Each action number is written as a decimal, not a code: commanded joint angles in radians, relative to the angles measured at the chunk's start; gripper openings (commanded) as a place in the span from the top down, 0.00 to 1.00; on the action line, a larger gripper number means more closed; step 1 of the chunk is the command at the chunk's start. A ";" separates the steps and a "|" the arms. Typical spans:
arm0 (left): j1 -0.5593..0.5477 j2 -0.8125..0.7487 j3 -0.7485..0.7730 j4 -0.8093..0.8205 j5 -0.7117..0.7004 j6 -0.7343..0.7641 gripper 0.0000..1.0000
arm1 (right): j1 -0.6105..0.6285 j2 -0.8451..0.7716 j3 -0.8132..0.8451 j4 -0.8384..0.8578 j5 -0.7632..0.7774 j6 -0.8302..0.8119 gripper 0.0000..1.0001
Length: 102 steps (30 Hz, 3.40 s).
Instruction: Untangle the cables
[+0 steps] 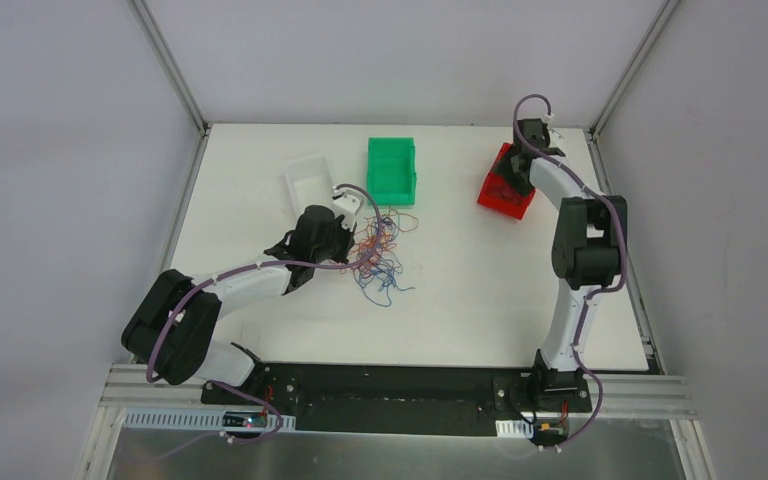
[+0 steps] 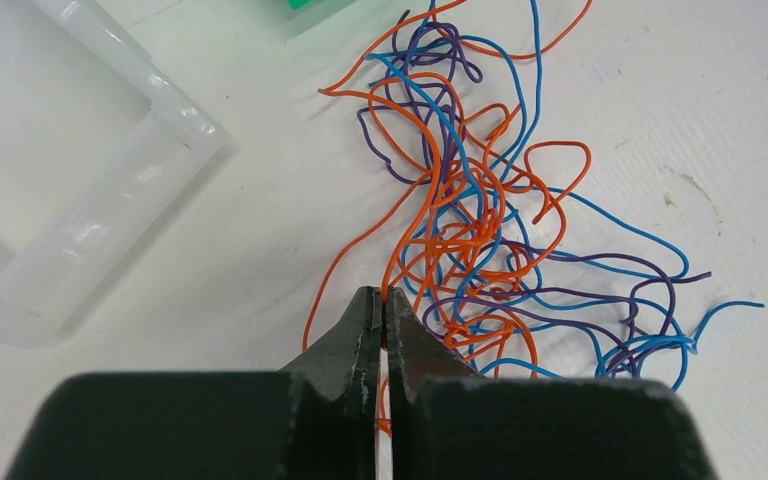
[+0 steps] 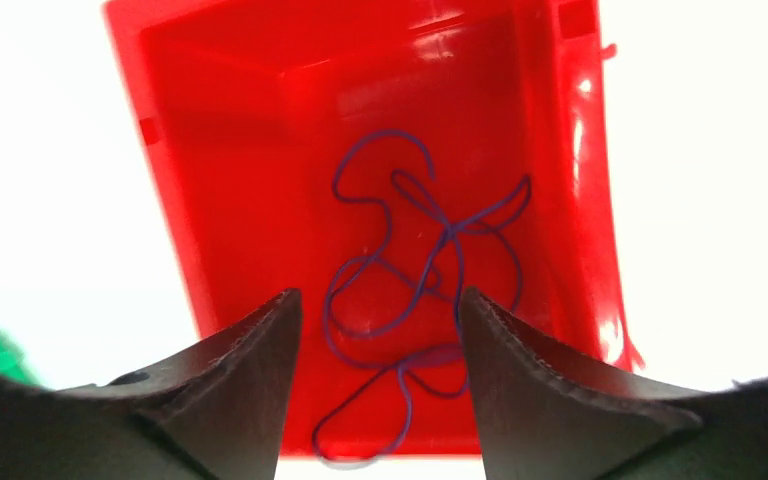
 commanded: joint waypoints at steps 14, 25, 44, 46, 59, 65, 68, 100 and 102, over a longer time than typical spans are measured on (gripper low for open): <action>0.011 -0.017 0.011 0.022 0.041 0.019 1.00 | 0.289 -0.642 -0.516 0.161 -0.098 -0.127 0.17; 0.011 -0.023 -0.002 0.066 0.104 0.018 1.00 | 0.555 -0.682 -0.864 0.635 -0.253 -0.122 0.18; 0.011 -0.038 -0.022 0.145 0.087 -0.049 1.00 | 0.664 -0.515 -0.838 0.777 -0.381 -0.079 0.37; 0.011 -0.040 -0.023 0.146 0.090 -0.051 1.00 | 0.677 -0.502 -0.827 0.768 -0.378 -0.083 0.40; 0.011 -0.097 -0.064 0.195 0.075 -0.068 1.00 | 0.691 -0.400 -0.747 0.674 -0.354 -0.028 0.65; 0.012 -0.170 -0.113 0.221 0.031 -0.052 1.00 | 0.690 -0.405 -0.717 0.569 -0.185 -0.013 0.93; 0.011 -0.227 -0.162 0.260 -0.052 -0.051 1.00 | 0.678 -0.426 -0.712 0.490 -0.011 0.023 1.00; 0.012 -0.348 -0.189 0.246 0.010 -0.179 1.00 | 0.553 -0.790 -1.068 0.823 0.057 0.023 0.37; 0.010 -0.329 -0.171 0.260 0.124 -0.178 1.00 | 0.557 -0.792 -1.070 0.864 -0.017 -0.016 0.33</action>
